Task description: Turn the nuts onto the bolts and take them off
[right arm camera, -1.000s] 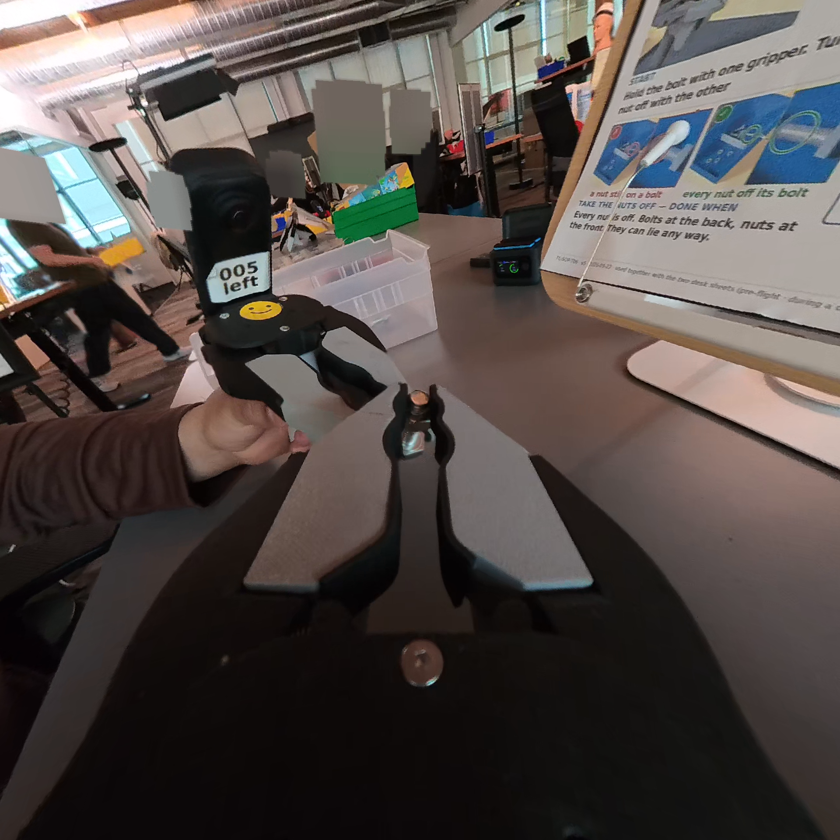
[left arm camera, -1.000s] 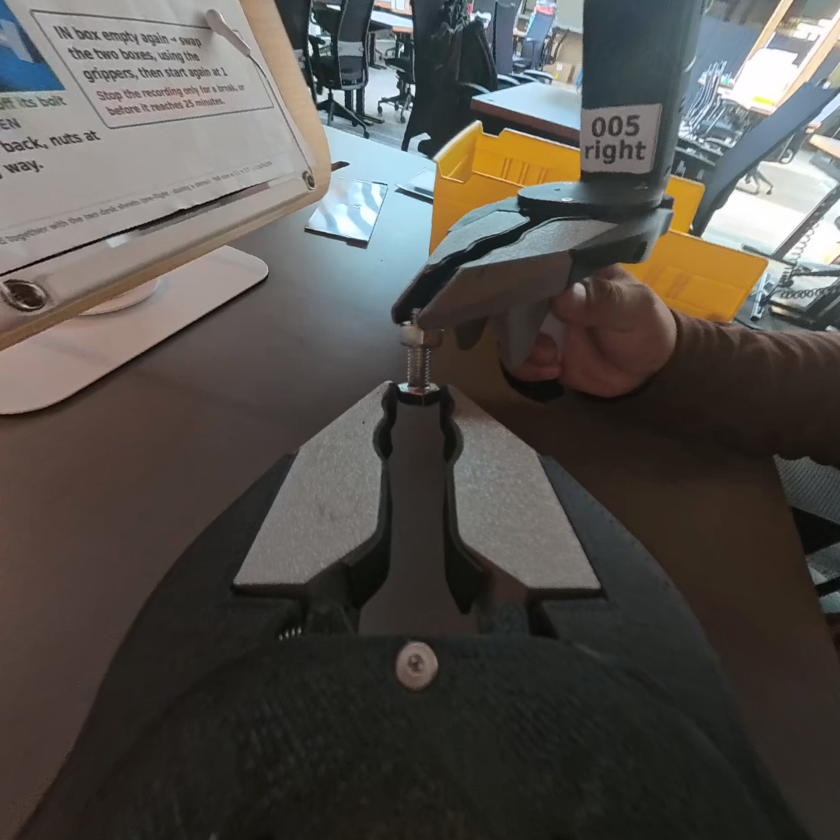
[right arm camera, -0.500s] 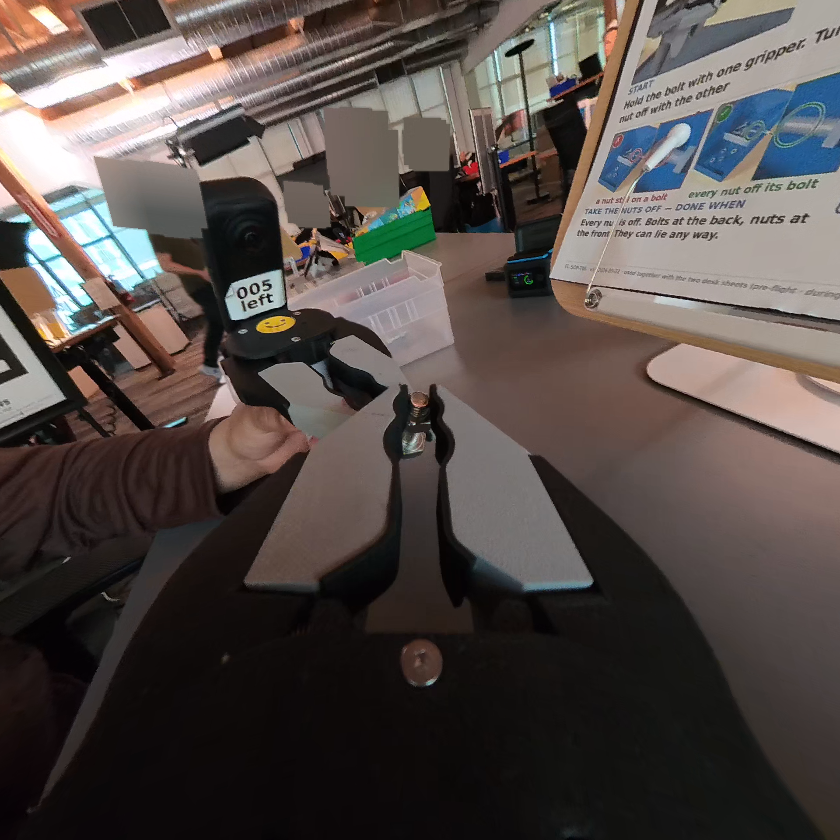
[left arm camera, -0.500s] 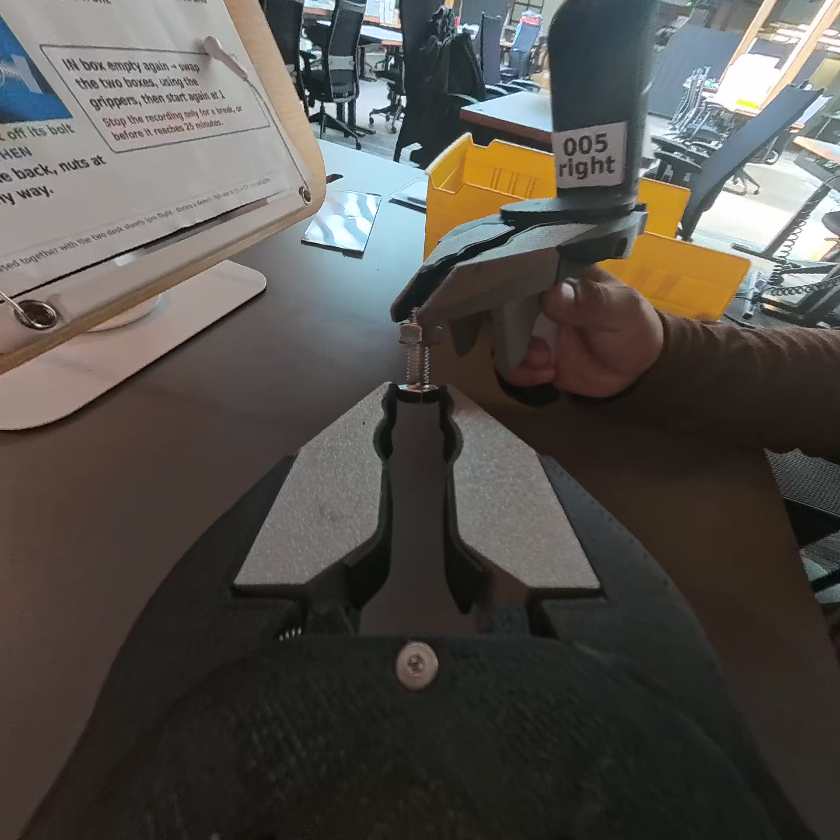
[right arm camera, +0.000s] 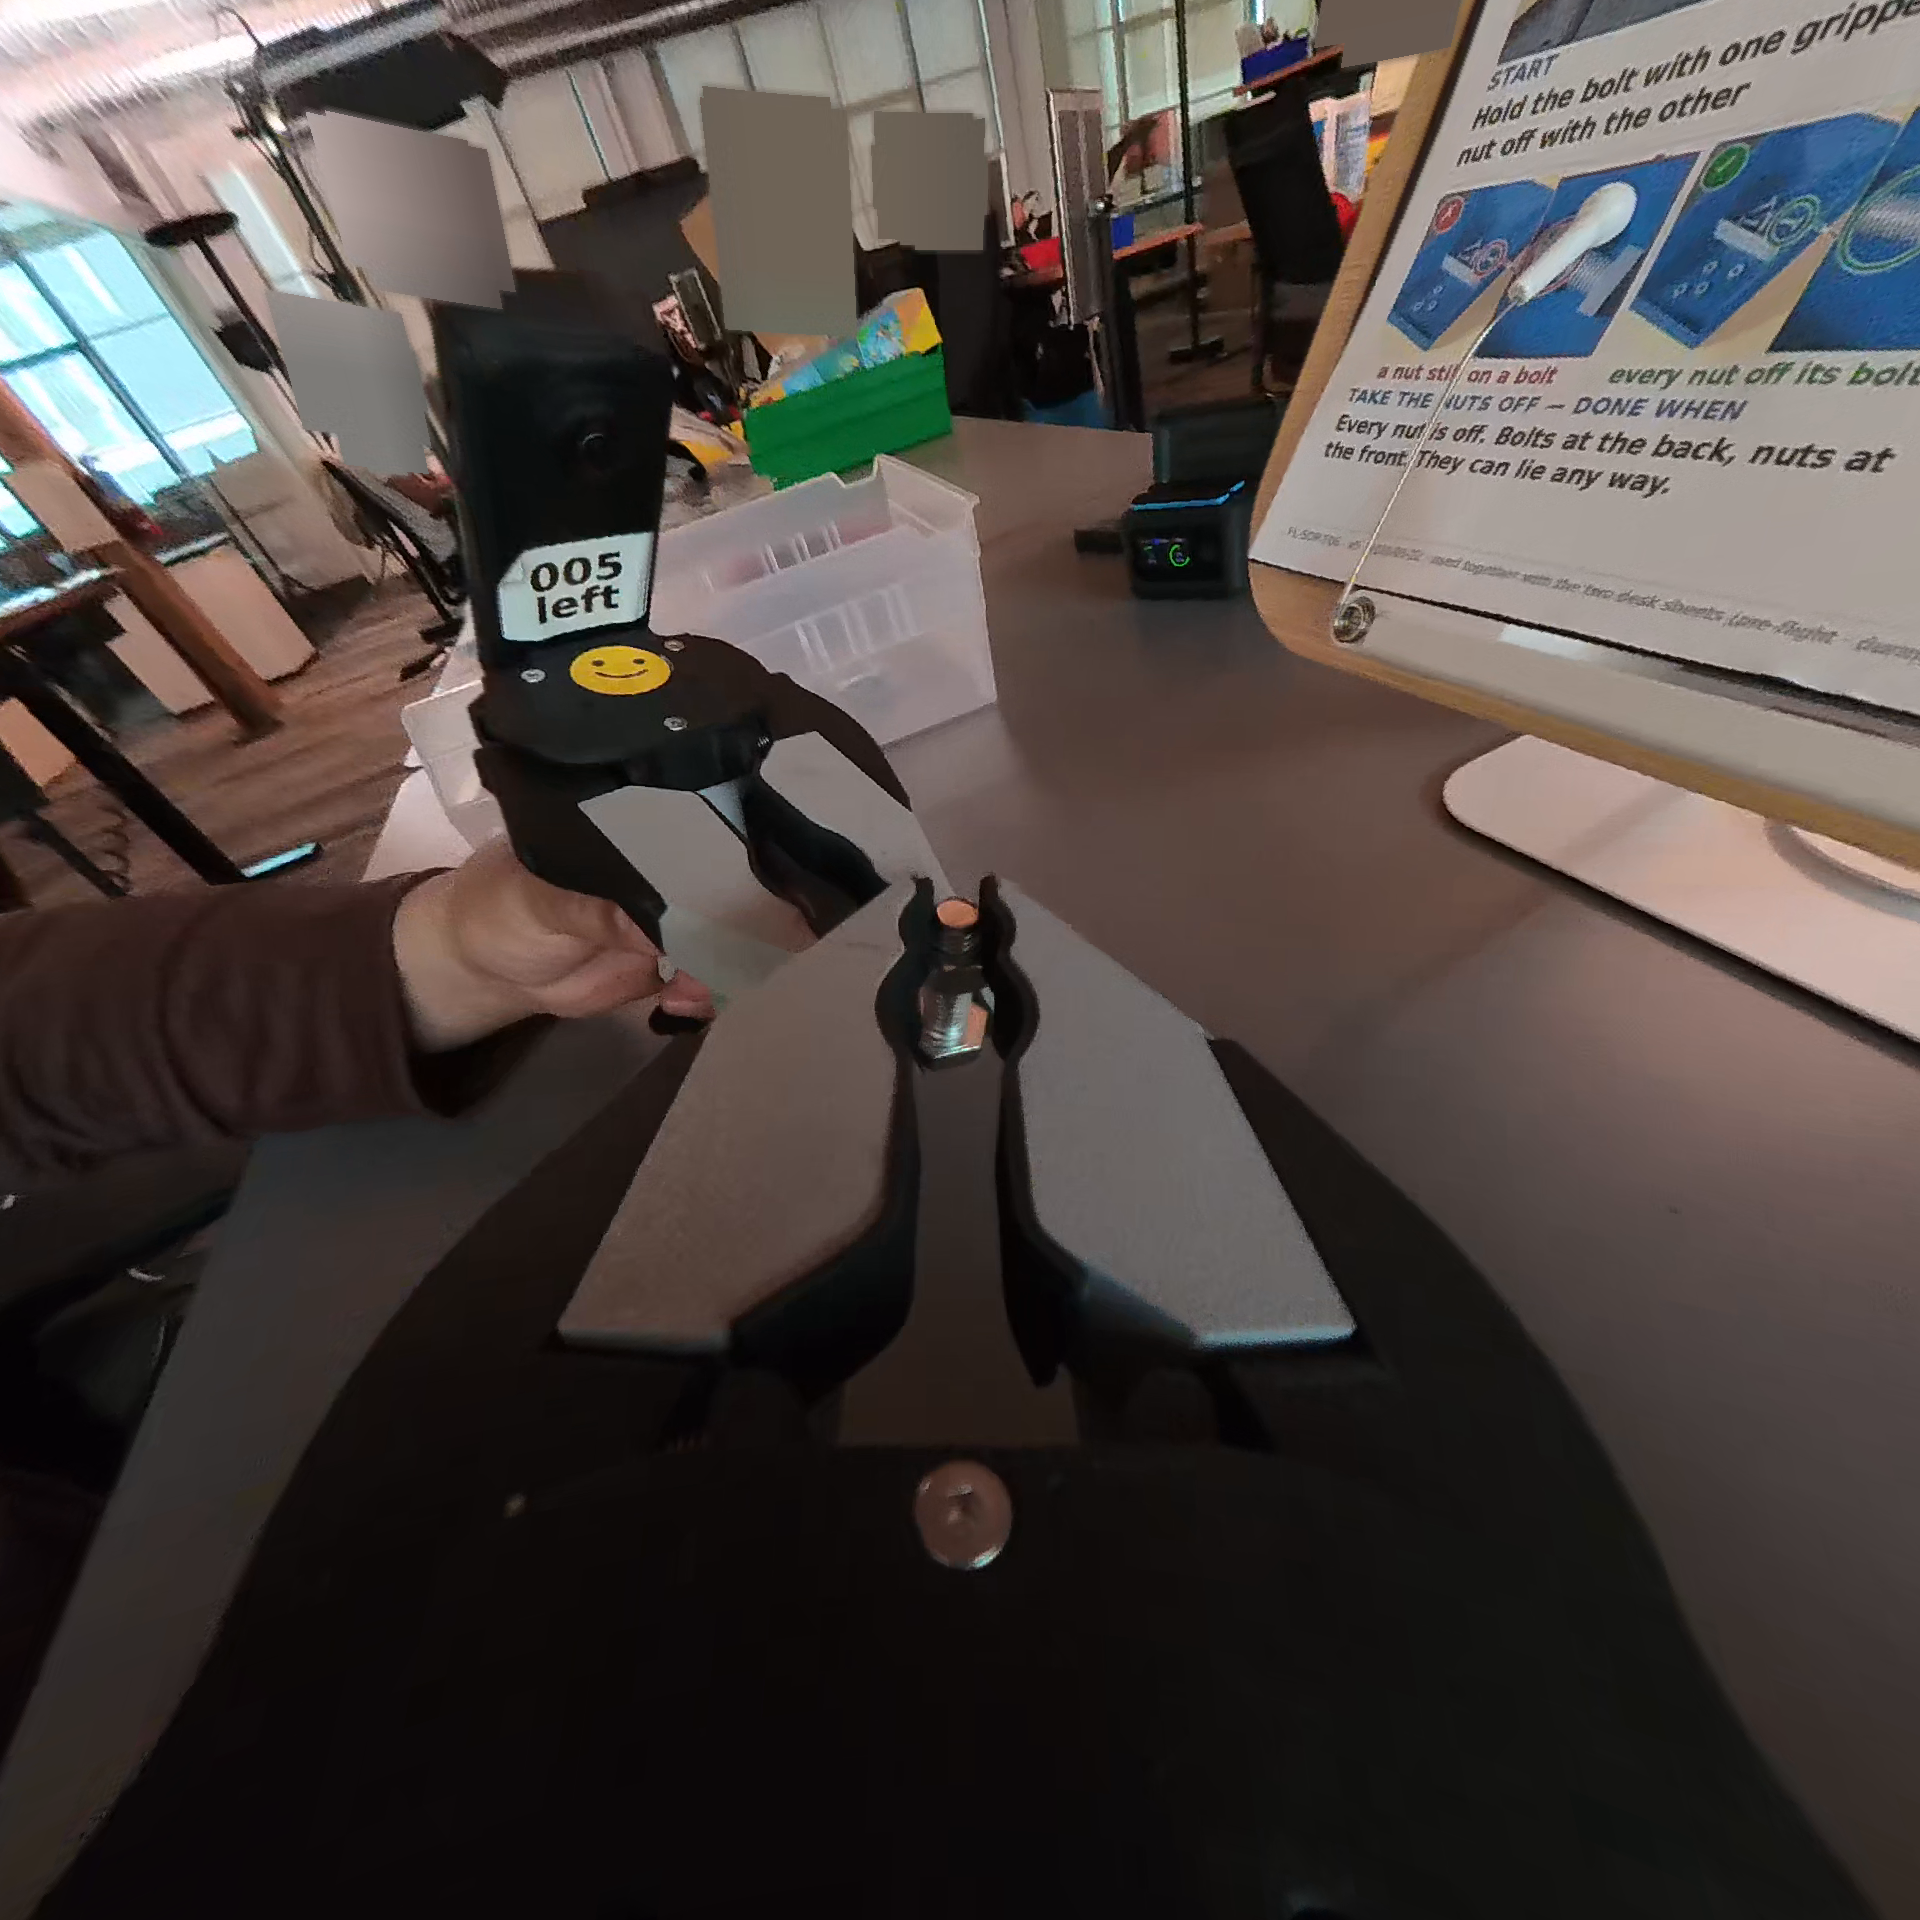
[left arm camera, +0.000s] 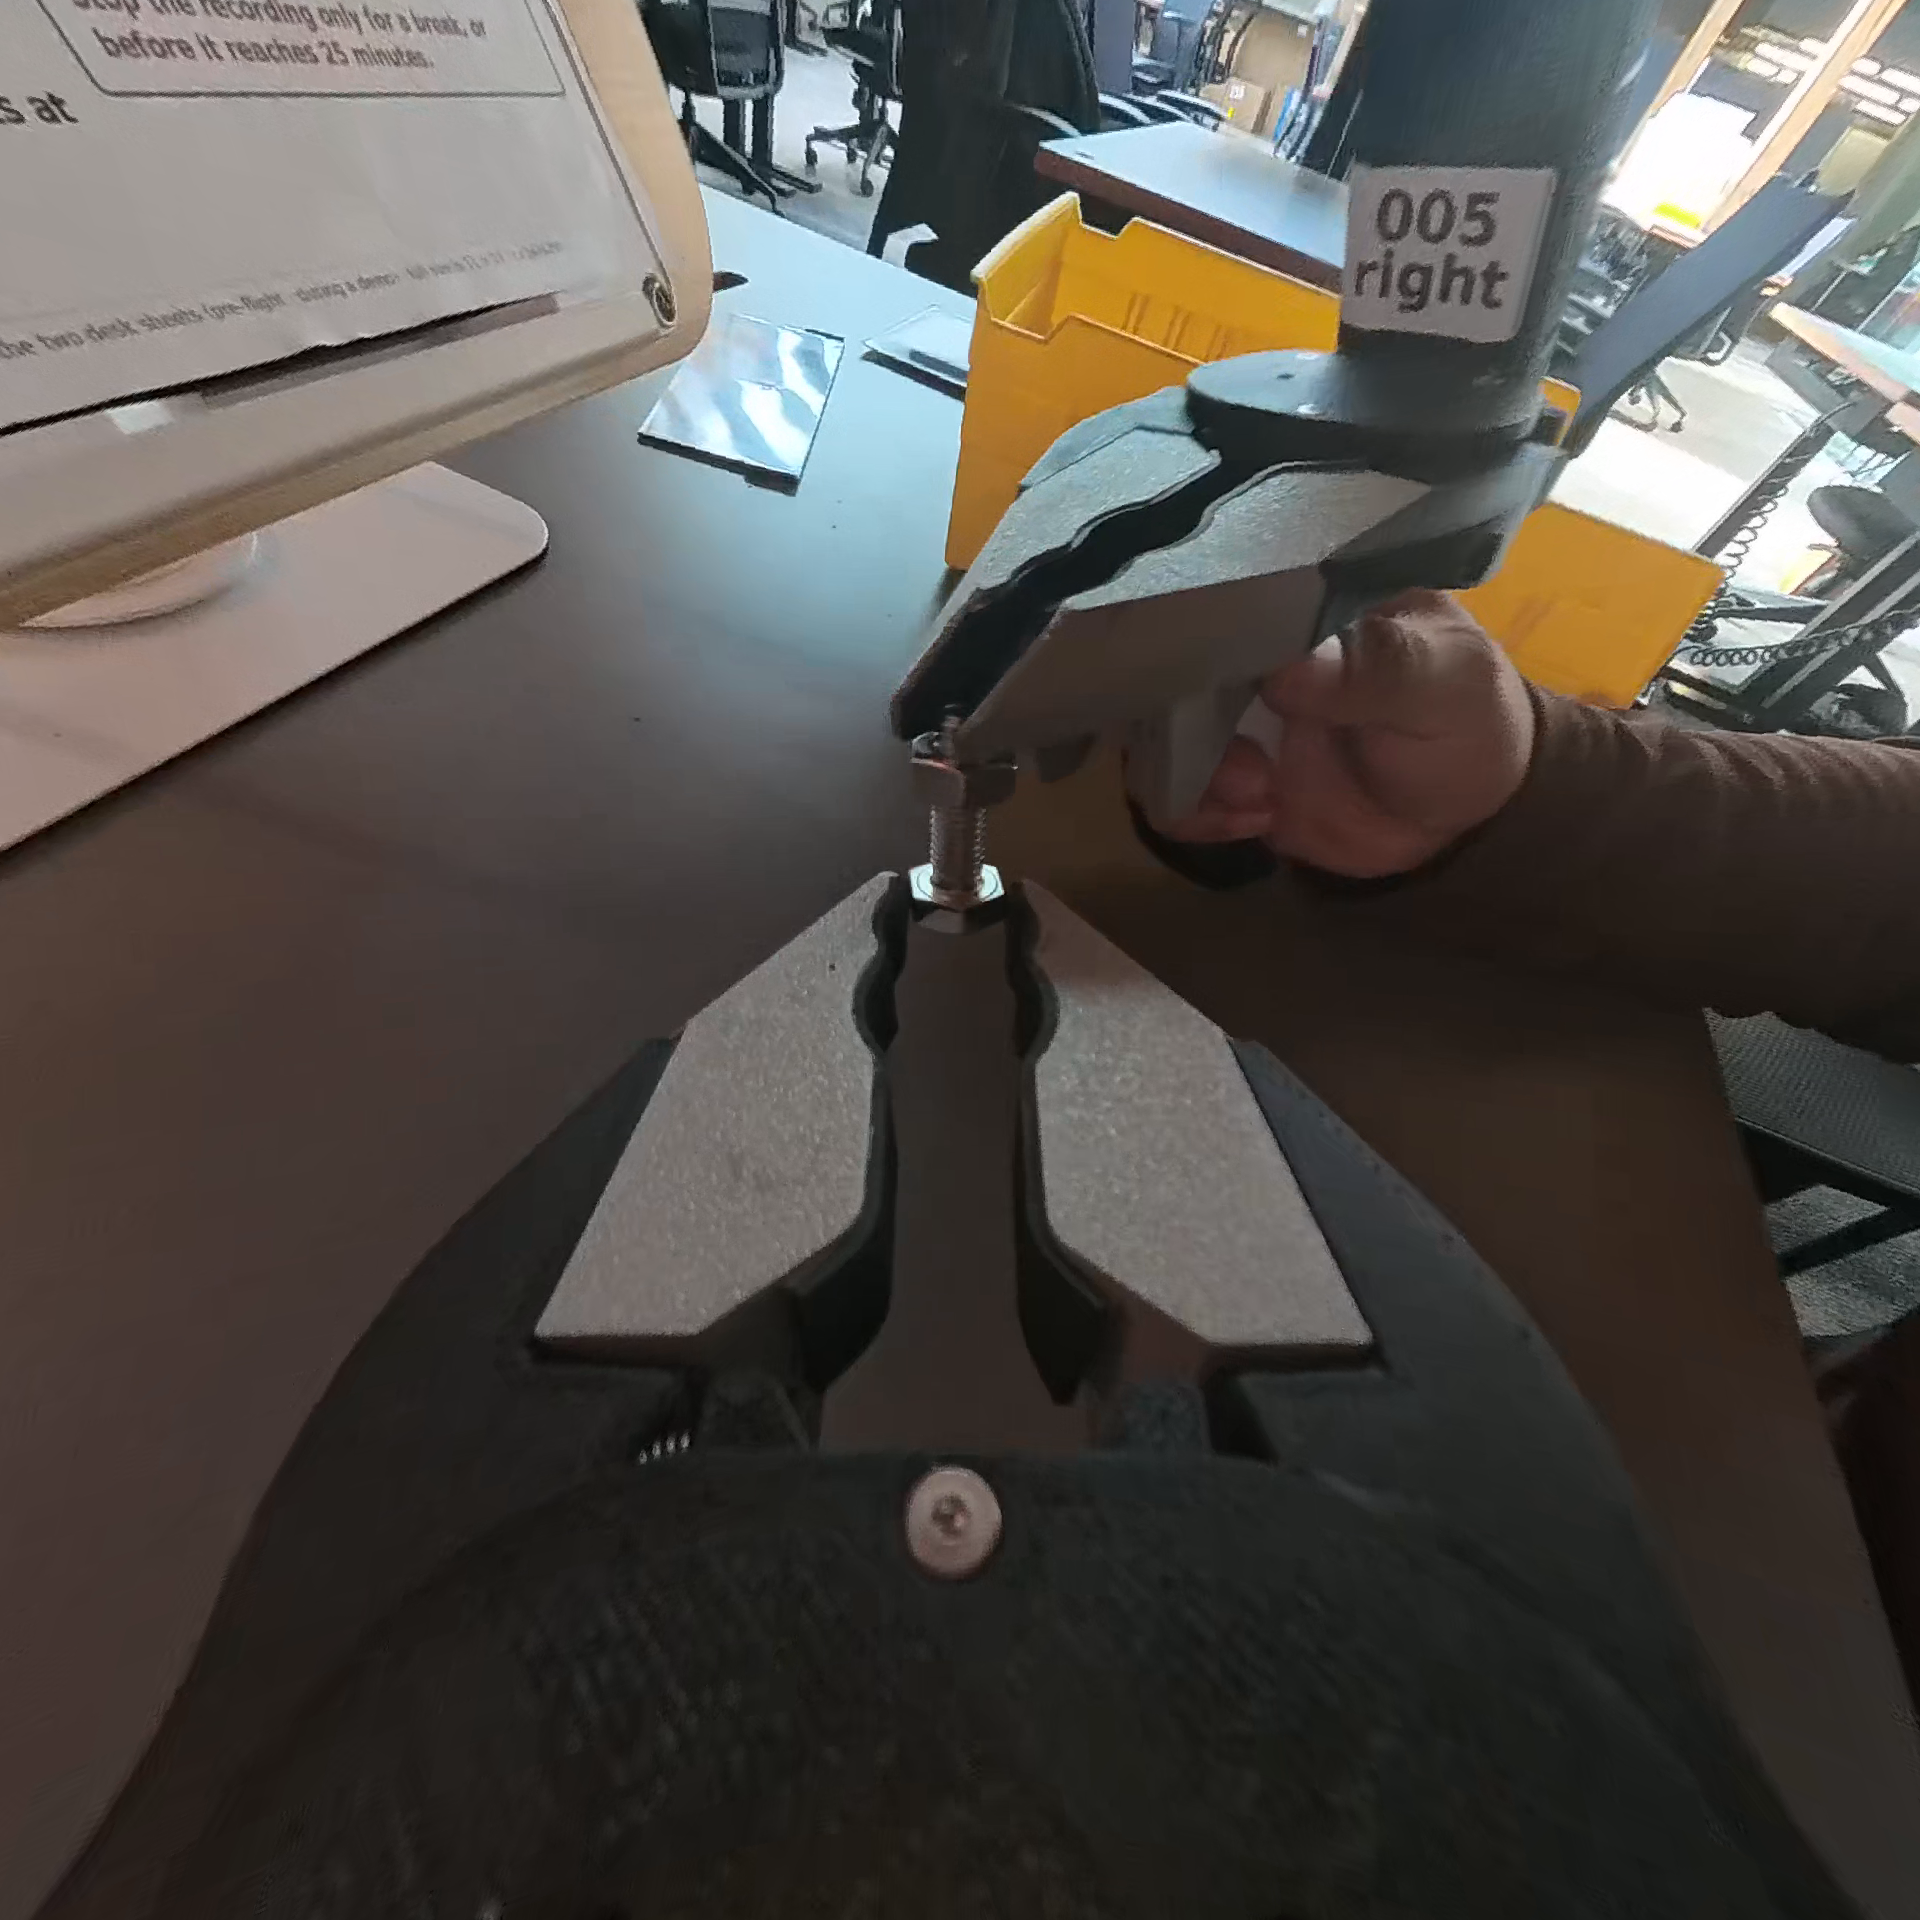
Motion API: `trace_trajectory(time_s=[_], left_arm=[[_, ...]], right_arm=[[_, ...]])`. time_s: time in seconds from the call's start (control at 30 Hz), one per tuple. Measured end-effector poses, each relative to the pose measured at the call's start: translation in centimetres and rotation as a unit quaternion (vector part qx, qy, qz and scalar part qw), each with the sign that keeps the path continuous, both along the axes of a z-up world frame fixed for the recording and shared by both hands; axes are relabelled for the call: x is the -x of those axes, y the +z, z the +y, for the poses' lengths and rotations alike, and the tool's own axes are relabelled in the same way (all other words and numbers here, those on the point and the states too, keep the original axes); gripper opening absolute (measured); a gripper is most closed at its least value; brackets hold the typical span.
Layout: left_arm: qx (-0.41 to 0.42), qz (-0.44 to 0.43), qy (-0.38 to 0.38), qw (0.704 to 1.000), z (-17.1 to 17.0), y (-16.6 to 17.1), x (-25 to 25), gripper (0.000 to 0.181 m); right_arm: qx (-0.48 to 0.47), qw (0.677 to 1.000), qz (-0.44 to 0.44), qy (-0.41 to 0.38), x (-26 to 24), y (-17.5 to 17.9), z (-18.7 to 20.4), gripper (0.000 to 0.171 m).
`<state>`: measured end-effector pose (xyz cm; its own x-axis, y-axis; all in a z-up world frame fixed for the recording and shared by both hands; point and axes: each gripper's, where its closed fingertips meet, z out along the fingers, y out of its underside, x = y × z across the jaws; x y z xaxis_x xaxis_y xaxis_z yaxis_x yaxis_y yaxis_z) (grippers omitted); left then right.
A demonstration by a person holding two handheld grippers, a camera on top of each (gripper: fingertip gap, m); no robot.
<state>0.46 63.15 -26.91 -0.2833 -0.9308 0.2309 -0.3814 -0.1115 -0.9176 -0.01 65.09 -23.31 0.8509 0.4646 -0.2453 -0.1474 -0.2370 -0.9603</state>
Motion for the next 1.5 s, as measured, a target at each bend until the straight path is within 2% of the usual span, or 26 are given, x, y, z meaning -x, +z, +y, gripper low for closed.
trace_trajectory(time_s=[0.23, 0.6, 1.07, 1.33, 1.43, 1.5], left_arm=[[0.014, -0.012, -0.003, 1.0, -0.1, 0.6, 0.1, 0.02], [0.032, -0.03, -0.009, 0.999, -0.1, 1.5, 0.3, 0.007], [-0.007, -0.028, -0.002, 1.0, -0.2, 1.6, 0.4, 0.008], [-0.004, -0.021, 0.009, 1.0, 0.4, 1.2, 0.4, 0.008], [0.023, -0.029, -0.004, 0.999, -0.1, 1.8, 0.5, 0.007], [0.025, -0.027, 0.02, 0.999, 0.9, 1.8, 0.5, 0.007]], right_arm=[[-0.004, 1.0, 0.009, -0.006, -0.6, 0.3, -0.1, 0.005], [-0.002, 1.0, -0.001, 0.014, 0.7, 0.0, -0.2, 0.006], [-0.018, 0.999, 0.028, 0.022, 0.9, 0.8, -0.3, 0.006], [-0.016, 0.999, 0.03, 0.03, 1.1, 0.7, -0.4, 0.04], [0.001, 1.0, 0.008, 0.013, 0.8, -0.2, 0.0, 0.037], [0.007, 1.0, -0.003, -0.015, -0.4, -0.5, 0.3, 0.035]])
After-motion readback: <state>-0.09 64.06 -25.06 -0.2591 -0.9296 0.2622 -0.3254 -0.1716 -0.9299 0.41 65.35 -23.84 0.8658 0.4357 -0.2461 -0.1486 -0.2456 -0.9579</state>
